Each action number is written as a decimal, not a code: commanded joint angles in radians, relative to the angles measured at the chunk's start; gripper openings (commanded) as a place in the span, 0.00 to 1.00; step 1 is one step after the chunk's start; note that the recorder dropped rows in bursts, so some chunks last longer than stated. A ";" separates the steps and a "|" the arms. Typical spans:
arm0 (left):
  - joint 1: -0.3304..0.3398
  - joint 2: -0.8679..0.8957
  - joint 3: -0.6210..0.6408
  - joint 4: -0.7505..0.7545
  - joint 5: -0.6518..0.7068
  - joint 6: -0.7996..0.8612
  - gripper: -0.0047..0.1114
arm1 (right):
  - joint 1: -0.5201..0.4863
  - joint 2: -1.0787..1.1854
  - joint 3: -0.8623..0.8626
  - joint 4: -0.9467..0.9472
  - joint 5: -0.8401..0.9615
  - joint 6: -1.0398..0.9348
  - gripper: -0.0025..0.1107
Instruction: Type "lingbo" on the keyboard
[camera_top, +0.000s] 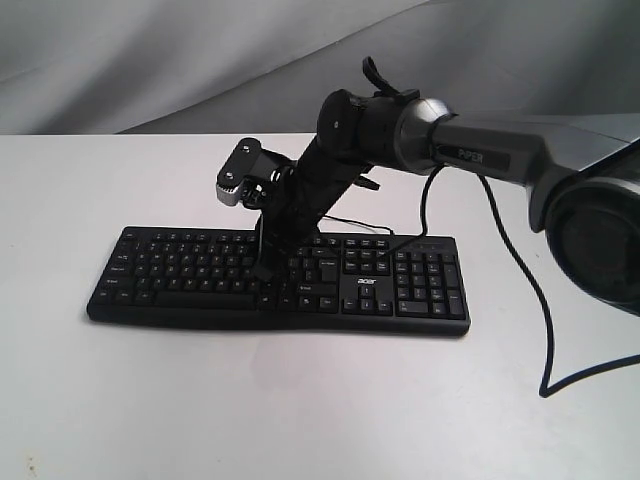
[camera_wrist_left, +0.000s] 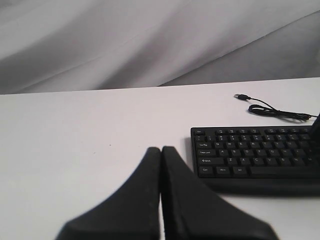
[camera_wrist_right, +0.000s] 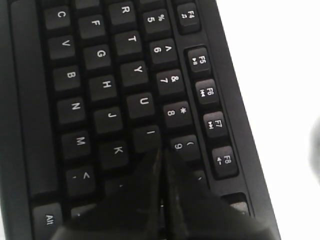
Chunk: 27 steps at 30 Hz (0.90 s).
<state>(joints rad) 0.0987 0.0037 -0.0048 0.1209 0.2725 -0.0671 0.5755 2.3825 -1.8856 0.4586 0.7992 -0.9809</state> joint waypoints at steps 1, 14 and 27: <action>0.001 -0.004 0.005 -0.004 -0.007 -0.002 0.04 | 0.003 0.007 0.004 0.028 -0.013 -0.033 0.02; 0.001 -0.004 0.005 -0.004 -0.007 -0.002 0.04 | 0.003 0.016 0.004 0.035 -0.023 -0.040 0.02; 0.001 -0.004 0.005 -0.004 -0.007 -0.002 0.04 | 0.003 -0.121 0.004 0.019 -0.006 -0.013 0.02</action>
<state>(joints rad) 0.0987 0.0037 -0.0048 0.1209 0.2725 -0.0671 0.5770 2.3297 -1.8836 0.4854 0.7855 -1.0086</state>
